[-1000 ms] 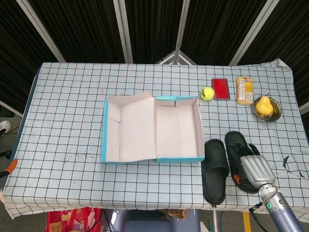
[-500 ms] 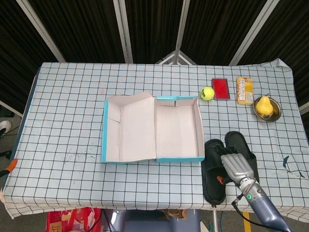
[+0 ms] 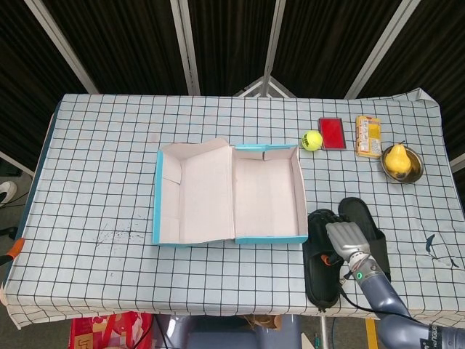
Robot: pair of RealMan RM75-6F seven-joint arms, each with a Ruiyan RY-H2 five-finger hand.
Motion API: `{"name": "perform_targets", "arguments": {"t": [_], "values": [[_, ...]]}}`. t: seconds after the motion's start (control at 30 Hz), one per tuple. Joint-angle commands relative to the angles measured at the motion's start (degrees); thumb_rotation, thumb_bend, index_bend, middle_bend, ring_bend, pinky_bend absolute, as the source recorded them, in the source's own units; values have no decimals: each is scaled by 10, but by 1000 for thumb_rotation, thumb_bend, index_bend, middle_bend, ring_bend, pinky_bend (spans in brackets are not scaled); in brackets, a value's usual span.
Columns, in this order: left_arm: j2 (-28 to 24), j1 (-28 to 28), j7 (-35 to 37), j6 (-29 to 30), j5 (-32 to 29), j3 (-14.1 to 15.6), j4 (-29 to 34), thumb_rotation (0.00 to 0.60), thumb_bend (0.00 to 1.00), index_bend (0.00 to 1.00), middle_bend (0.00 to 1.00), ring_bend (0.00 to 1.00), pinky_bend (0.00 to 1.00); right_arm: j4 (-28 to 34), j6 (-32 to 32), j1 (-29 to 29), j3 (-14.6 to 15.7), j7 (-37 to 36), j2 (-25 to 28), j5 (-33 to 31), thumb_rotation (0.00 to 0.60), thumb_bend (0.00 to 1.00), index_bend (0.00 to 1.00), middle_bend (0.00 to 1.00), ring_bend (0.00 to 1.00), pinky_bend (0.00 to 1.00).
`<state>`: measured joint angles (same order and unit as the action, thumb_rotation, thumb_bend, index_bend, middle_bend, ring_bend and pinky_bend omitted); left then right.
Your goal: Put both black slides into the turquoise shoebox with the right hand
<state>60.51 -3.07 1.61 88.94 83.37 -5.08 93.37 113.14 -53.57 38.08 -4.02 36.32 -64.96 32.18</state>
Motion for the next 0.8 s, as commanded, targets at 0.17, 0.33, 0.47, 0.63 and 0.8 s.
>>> {"name": "perform_targets", "arguments": {"t": [0.17,0.33,0.47,0.63,0.8], "values": [[3,-2,-6,-4,0,0,0,600,346,0,0,0,0,-17,8,15,13,-8,-6,-12,600,290,24,68,134,60],[4,-3,-10,-3,0,0,1,600,346,0,0,0,0,-36,24,30,17,-15,-12,-26,600,290,37,136,188,60],[5,-3,-10,-7,-5,-1,-1,600,346,0,0,0,0,-42,32,46,23,-12,-11,-41,600,289,79,228,250,60],[5,-5,-10,-11,-7,-1,-2,600,347,0,0,0,0,-35,27,62,32,-3,-4,-54,600,290,117,318,321,61],[5,-5,-12,-11,-5,0,-1,600,347,0,0,0,0,-26,22,76,43,6,5,-72,600,290,148,404,382,61]]}}
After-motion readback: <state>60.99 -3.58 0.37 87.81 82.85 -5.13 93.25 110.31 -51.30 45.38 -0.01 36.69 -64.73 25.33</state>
